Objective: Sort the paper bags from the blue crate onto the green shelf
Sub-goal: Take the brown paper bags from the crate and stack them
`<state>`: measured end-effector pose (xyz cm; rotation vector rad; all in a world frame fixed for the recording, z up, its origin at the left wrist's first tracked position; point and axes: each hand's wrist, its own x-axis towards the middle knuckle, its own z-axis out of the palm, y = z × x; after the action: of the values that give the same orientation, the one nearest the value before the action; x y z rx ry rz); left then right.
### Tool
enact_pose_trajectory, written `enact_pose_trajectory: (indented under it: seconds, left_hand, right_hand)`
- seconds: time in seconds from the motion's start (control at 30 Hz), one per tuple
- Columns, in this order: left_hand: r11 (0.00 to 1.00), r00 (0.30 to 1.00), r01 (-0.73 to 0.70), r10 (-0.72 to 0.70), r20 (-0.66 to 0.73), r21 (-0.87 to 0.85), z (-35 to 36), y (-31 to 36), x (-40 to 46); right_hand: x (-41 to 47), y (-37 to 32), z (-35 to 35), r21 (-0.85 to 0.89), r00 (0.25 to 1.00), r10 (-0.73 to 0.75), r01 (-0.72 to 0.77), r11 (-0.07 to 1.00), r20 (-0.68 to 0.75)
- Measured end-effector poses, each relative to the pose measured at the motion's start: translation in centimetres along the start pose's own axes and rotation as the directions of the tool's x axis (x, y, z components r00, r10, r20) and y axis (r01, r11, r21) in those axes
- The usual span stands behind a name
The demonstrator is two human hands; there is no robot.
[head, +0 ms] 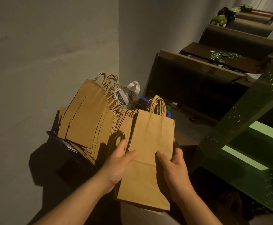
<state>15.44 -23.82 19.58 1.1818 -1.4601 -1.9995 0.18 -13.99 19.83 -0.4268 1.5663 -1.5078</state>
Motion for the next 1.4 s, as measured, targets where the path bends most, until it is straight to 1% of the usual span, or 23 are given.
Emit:
enact_pose_trajectory:
  seconds: [0.07,0.13,0.17,0.23,0.3,0.37,0.43,0.7,0.77,0.83,0.9,0.97,1.07,1.17,1.27,1.33,1.4]
  left_hand:
    - [1.0,1.0,0.025,-0.025,0.014,-0.004,0.2,-0.1,0.2]
    - [0.998,0.999,0.021,-0.023,-0.032,-0.06,0.5,0.2,0.1]
    - [0.998,0.998,0.013,-0.016,-0.062,-0.058,0.6,0.1,0.2]
    - [1.0,0.997,-0.002,0.003,-0.083,0.014,0.8,0.0,0.4]
    - [0.998,0.993,-0.04,0.045,-0.107,0.052,0.9,-0.3,0.4]
    - [0.997,0.991,-0.053,0.059,-0.117,0.057,1.1,-0.6,0.4]
    - [0.995,0.994,-0.044,0.053,-0.096,0.089,1.3,-0.5,0.4]
    - [0.992,0.99,-0.071,0.083,-0.118,0.102,0.2,-0.7,0.9]
    - [0.987,0.987,-0.072,0.092,-0.134,0.147,-0.3,-0.6,1.2]
    - [0.969,0.978,-0.086,0.125,-0.165,0.23,-0.7,-0.1,1.4]
    - [0.928,0.954,-0.104,0.195,-0.227,0.358,-1.6,1.0,1.5]
    - [0.889,0.921,-0.111,0.259,-0.289,0.445,-3.1,2.2,1.9]
    - [0.858,0.877,-0.094,0.311,-0.366,0.506,-5.9,3.9,3.0]
    - [0.797,0.826,-0.049,0.371,-0.424,0.602,-8.3,5.1,3.8]
    - [0.668,0.757,0.035,0.468,-0.456,0.744,-10.1,5.7,4.6]
    - [0.545,0.715,0.158,0.512,-0.476,0.824,-11.1,5.7,5.2]
    - [0.473,0.688,0.251,0.527,-0.499,0.845,-11.8,5.7,5.7]
  right_hand:
    - [0.0,0.1,-0.2,-0.046,1.0,0.011,-0.011,0.999,-0.006]
    - [-0.1,0.3,-0.2,-0.039,1.0,0.002,-0.002,0.999,0.005]
    - [-0.2,0.4,-0.1,-0.02,1.0,-0.016,0.017,1.0,0.015]
    - [-0.2,0.7,0.0,0.003,0.999,-0.05,0.05,0.999,0.015]
    - [-0.3,0.7,0.1,0.037,1.0,-0.028,0.028,0.999,0.003]
    - [-0.3,0.7,0.2,0.024,1.0,0.011,-0.011,1.0,0.017]
    - [-0.4,0.6,0.4,0.0,0.999,0.025,-0.025,1.0,0.029]
    - [-0.3,0.8,1.0,0.051,0.999,0.026,-0.028,0.998,0.042]
    - [-0.1,0.9,1.2,0.05,0.999,0.034,-0.036,0.998,0.031]
    - [0.1,1.0,1.3,0.048,0.999,0.05,-0.051,0.998,0.017]
    - [0.2,1.1,1.4,0.043,0.998,0.067,-0.067,0.997,0.0]
    - [0.3,1.2,1.4,0.034,0.997,0.077,-0.076,0.997,-0.016]
    - [0.3,1.1,1.5,0.006,0.996,0.077,-0.077,0.997,-0.044]
    - [0.4,0.9,1.6,-0.007,0.995,0.085,-0.086,0.996,-0.055]
    - [0.4,0.8,1.7,-0.014,0.995,0.087,-0.088,0.996,-0.053]
    - [0.3,0.8,1.8,-0.017,0.994,0.092,-0.093,0.996,-0.058]
    - [0.3,0.9,1.8,-0.021,0.992,0.1,-0.102,0.995,-0.07]
